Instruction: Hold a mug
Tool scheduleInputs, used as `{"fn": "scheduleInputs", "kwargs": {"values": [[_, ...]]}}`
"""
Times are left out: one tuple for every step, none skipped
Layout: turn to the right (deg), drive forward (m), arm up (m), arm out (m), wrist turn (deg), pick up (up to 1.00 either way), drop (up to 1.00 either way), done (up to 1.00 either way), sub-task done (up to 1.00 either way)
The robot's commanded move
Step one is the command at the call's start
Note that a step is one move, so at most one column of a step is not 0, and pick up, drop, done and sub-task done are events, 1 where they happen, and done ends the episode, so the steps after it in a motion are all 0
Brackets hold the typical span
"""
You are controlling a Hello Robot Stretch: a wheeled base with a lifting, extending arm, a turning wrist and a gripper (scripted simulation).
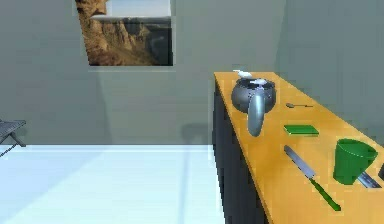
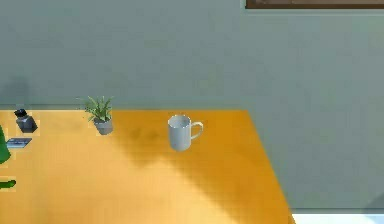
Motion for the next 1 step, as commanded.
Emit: {"fn": "scheduleInputs", "kwargs": {"values": [[0.0, 0.0, 0.5, 0.0, 0.0, 0.0, 0.0, 0.0, 0.0]]}}
